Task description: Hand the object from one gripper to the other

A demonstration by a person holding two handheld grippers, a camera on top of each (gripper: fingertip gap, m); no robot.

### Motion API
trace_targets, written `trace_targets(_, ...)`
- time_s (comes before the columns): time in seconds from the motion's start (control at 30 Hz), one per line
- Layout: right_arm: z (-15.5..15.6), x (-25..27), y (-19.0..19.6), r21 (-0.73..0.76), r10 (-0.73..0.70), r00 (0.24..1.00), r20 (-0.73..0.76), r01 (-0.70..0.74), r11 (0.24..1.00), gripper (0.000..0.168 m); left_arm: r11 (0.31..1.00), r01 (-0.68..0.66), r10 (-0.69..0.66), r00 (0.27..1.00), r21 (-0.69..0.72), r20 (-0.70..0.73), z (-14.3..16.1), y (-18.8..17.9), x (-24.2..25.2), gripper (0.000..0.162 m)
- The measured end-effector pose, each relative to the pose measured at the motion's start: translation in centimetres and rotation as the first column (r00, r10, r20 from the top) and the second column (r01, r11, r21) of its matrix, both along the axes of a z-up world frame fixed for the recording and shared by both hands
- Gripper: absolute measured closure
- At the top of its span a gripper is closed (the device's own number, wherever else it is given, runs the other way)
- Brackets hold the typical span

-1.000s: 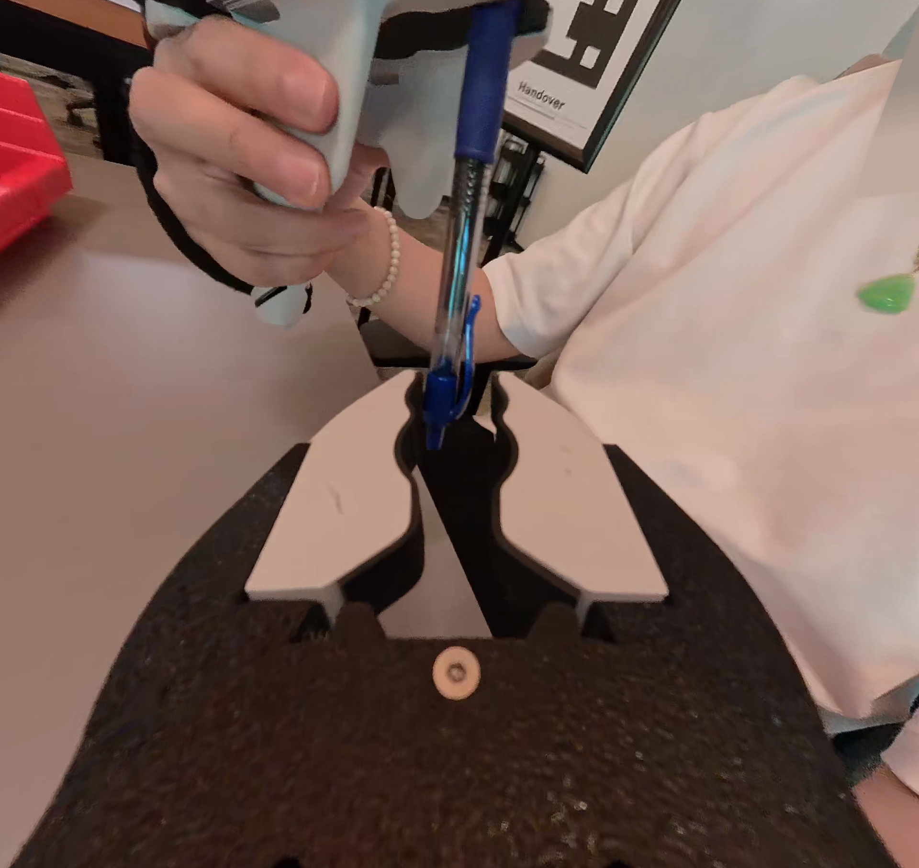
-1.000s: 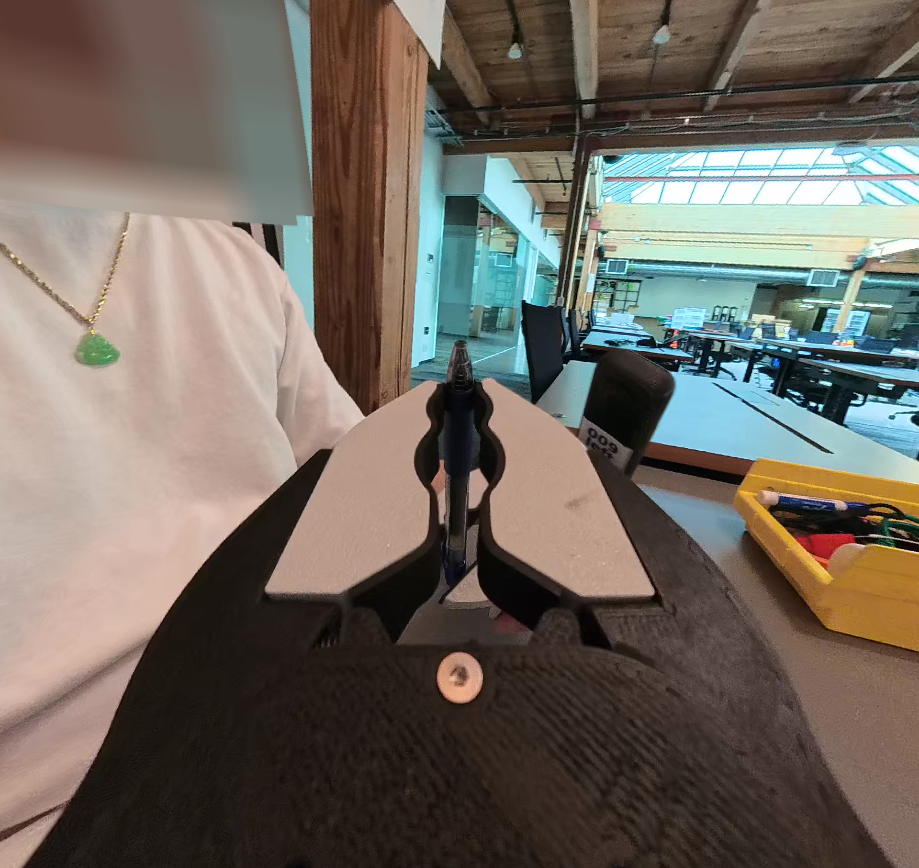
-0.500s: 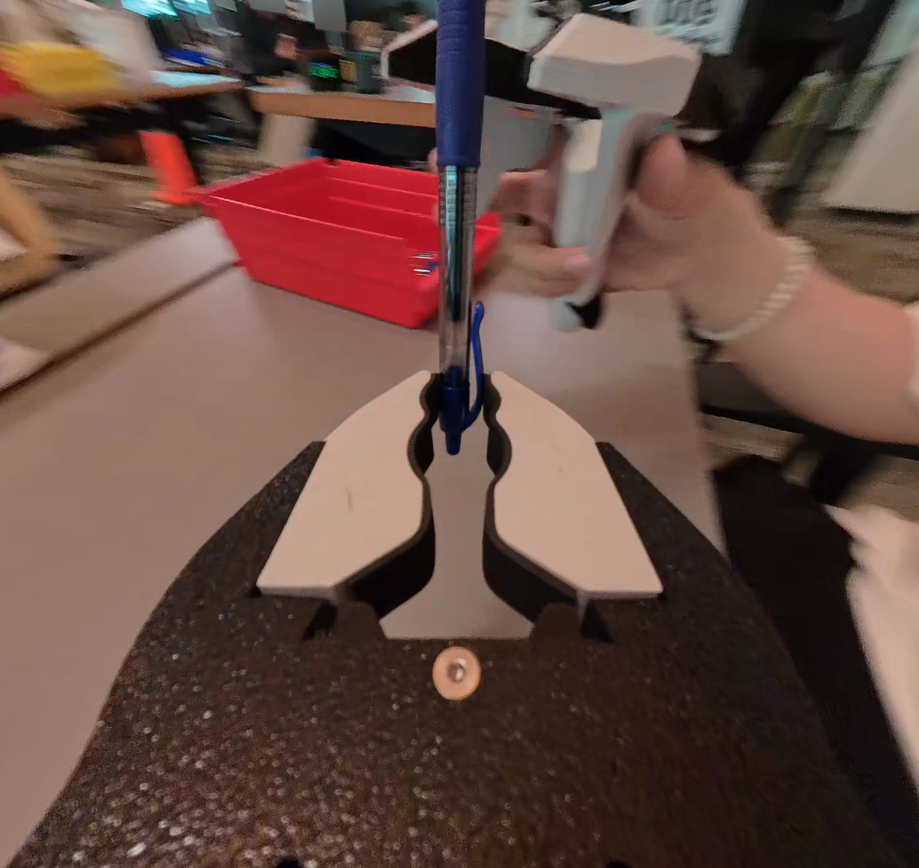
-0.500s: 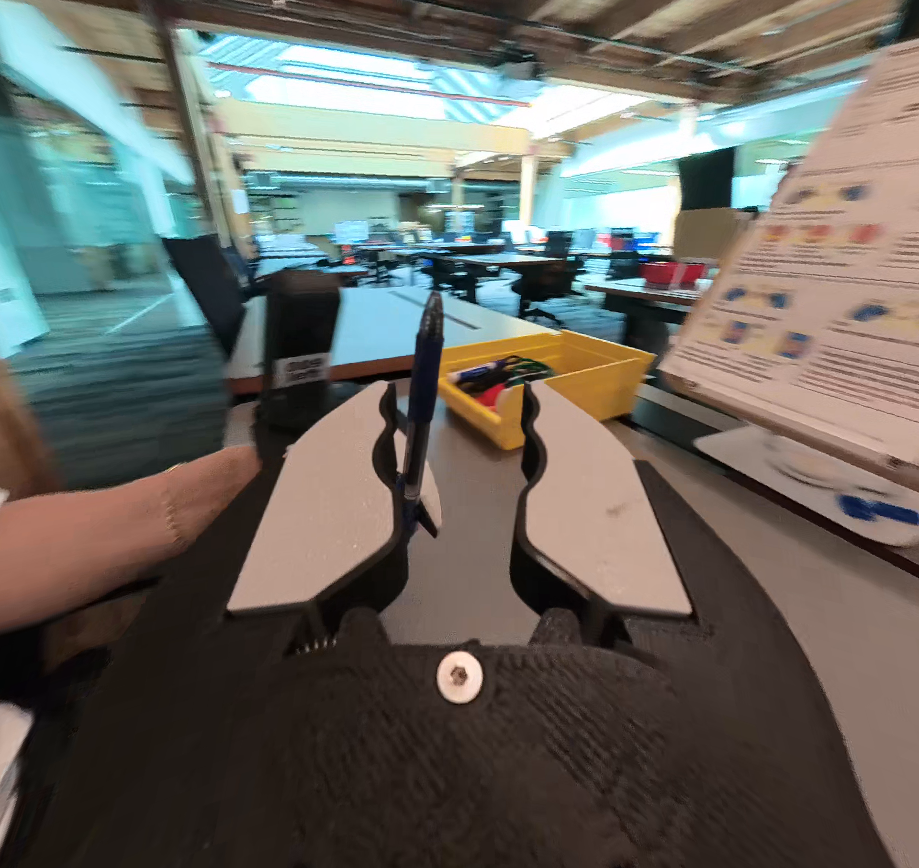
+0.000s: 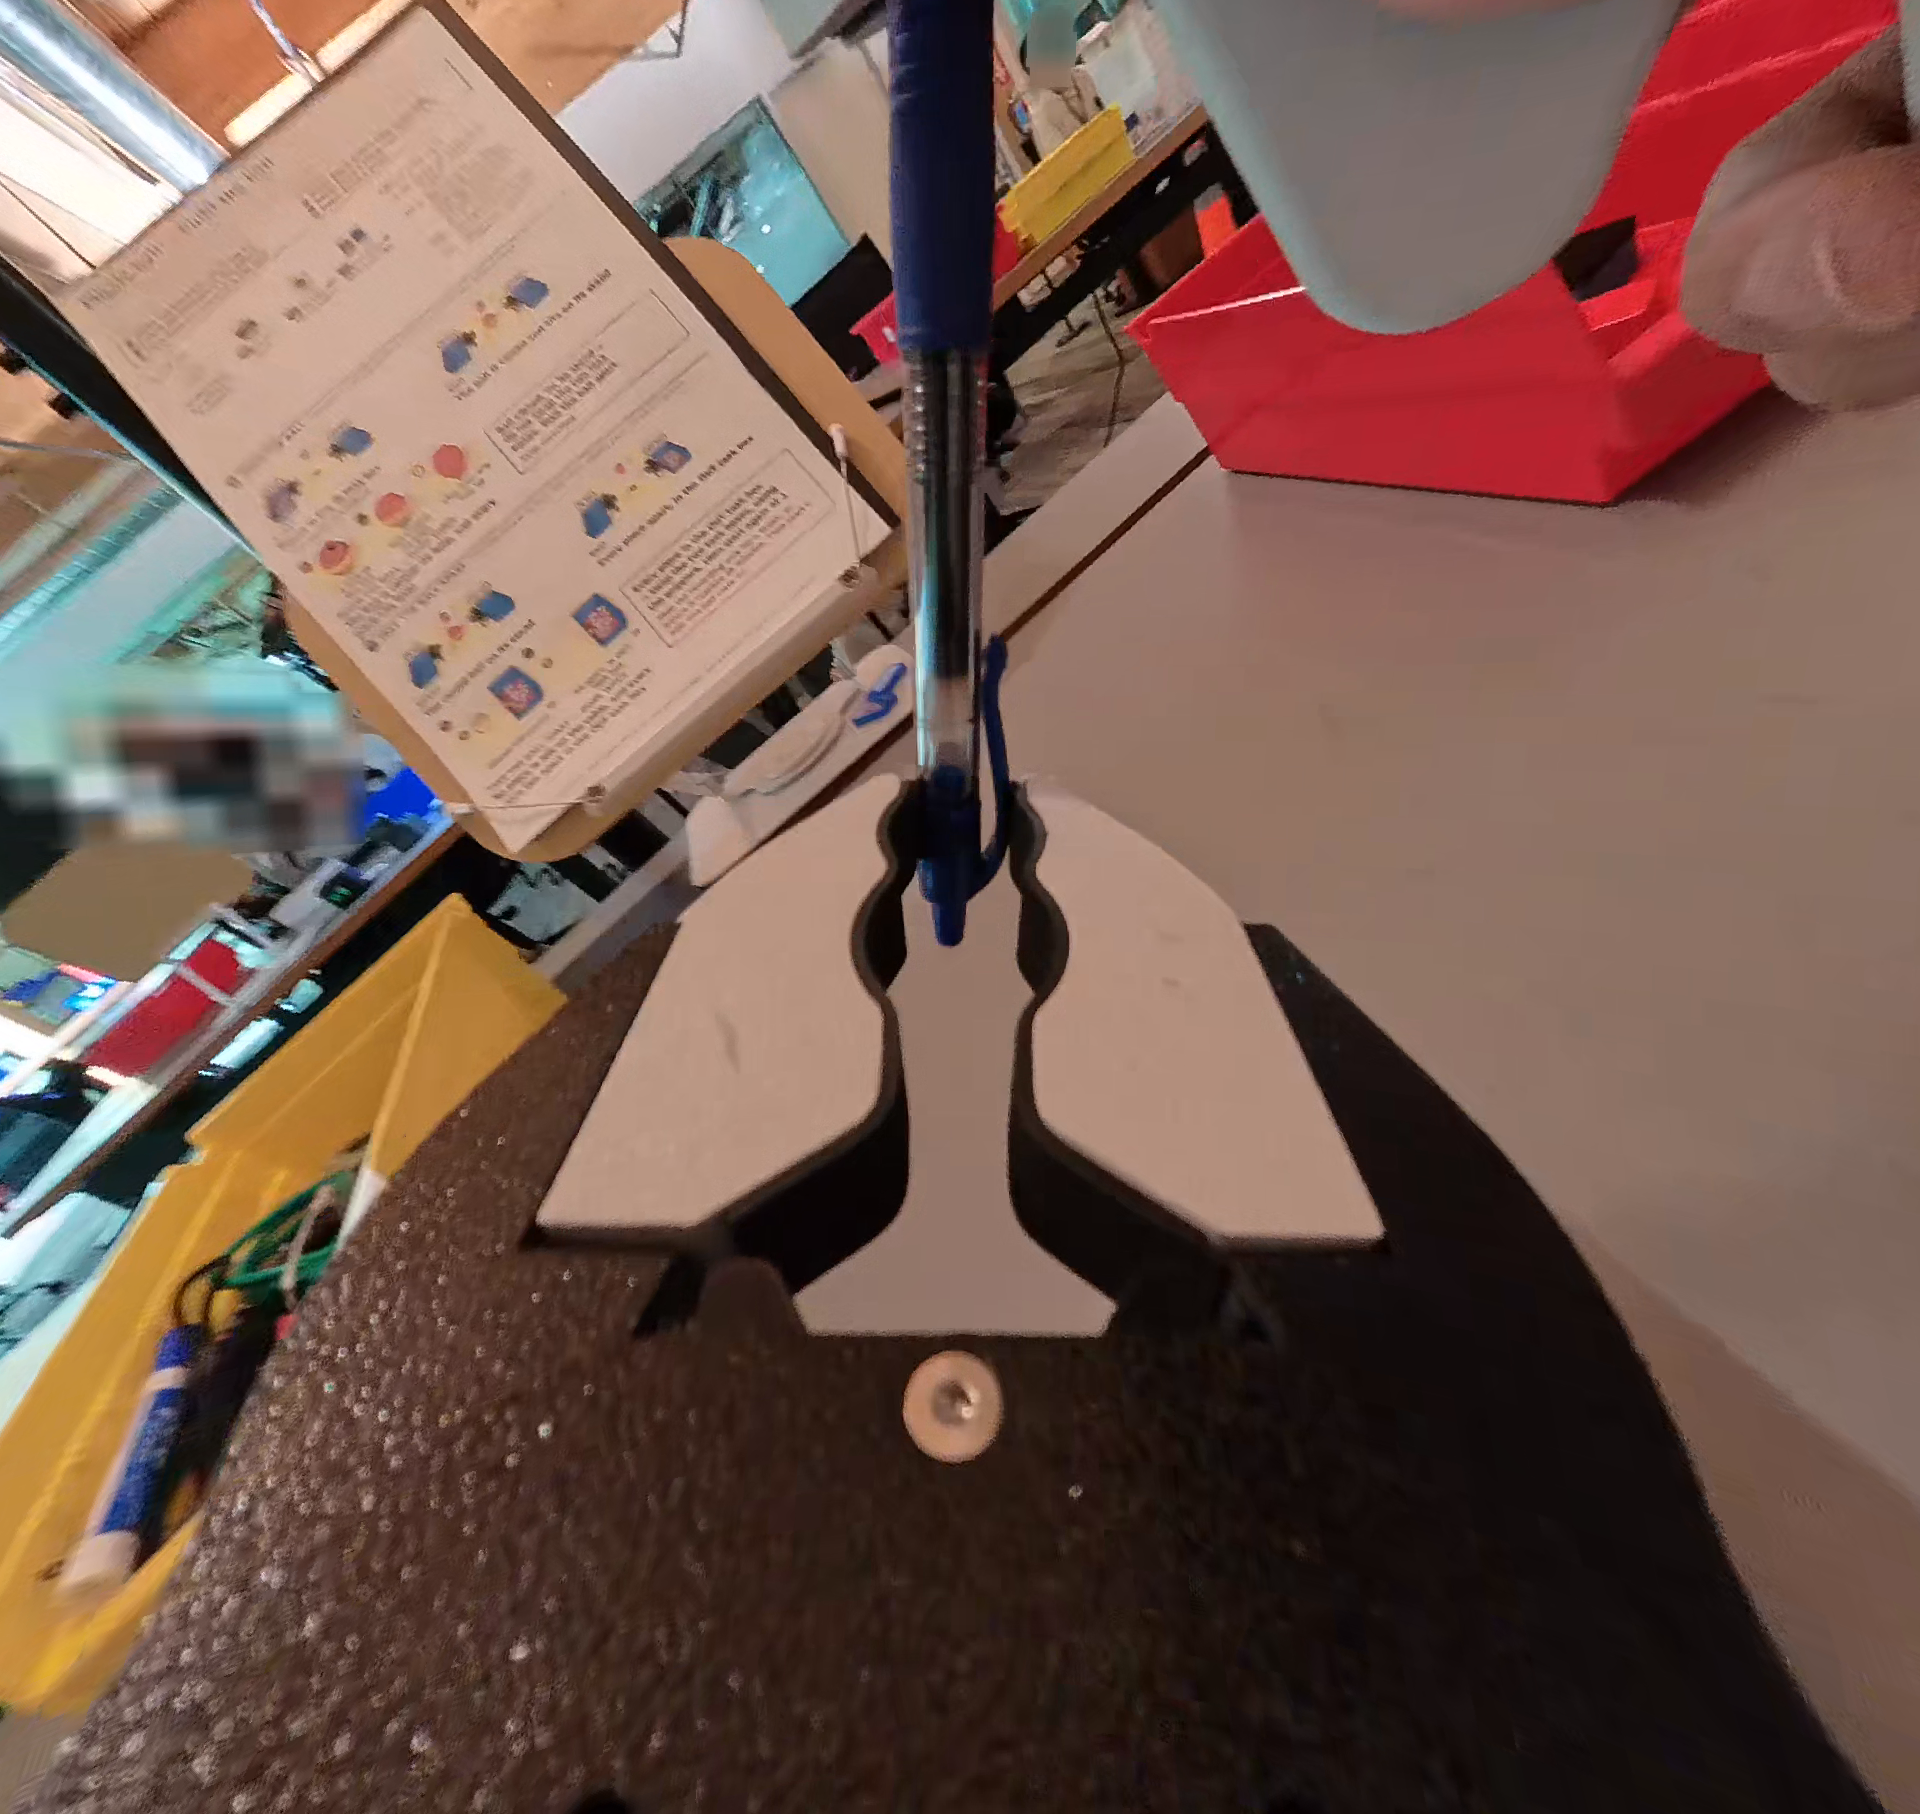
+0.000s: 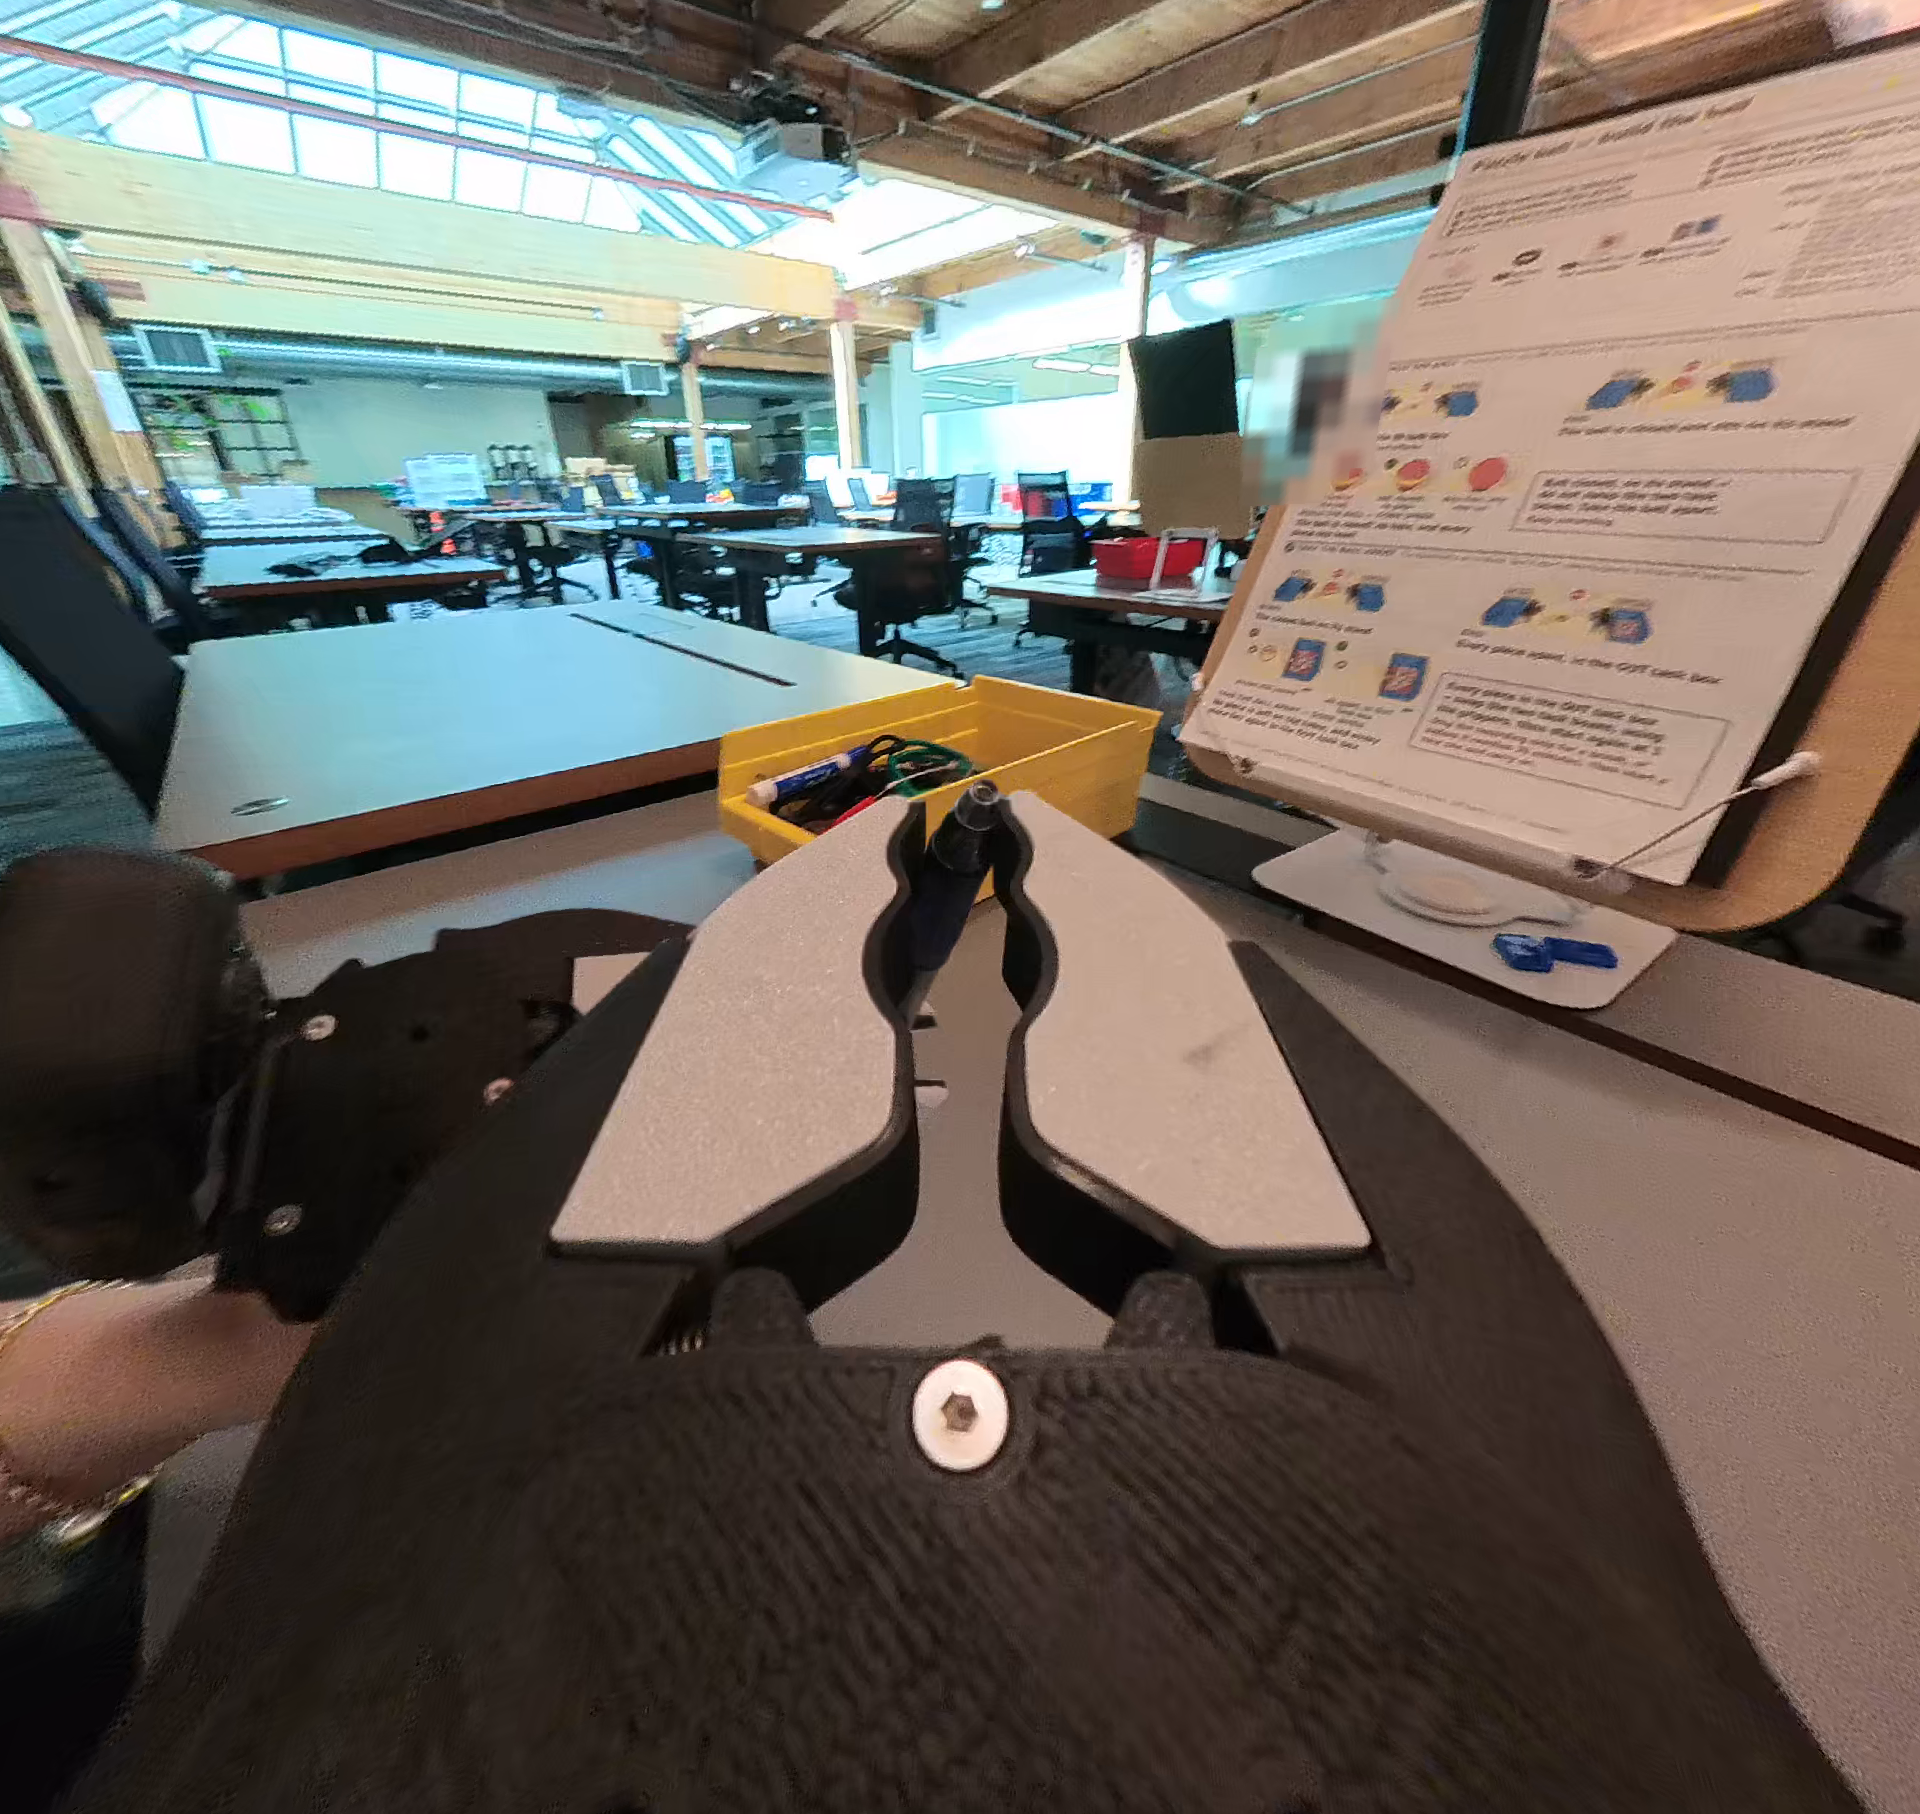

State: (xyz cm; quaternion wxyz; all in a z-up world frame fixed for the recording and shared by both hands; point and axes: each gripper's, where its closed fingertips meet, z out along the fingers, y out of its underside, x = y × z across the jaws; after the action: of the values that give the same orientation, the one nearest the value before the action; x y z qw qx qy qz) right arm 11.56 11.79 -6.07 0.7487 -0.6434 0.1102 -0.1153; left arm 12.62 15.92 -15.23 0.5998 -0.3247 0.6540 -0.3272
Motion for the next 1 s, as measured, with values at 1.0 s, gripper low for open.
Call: trace_targets(1.0, -1.6, -11.3, -3.8, -0.198, 0.792, 0.579, 0.192, -0.768, 0.609, 0.157, 0.11, 0.657, -0.993, 0.045, -0.746, -0.106, -1.3, -8.5, -12.7, 0.149)
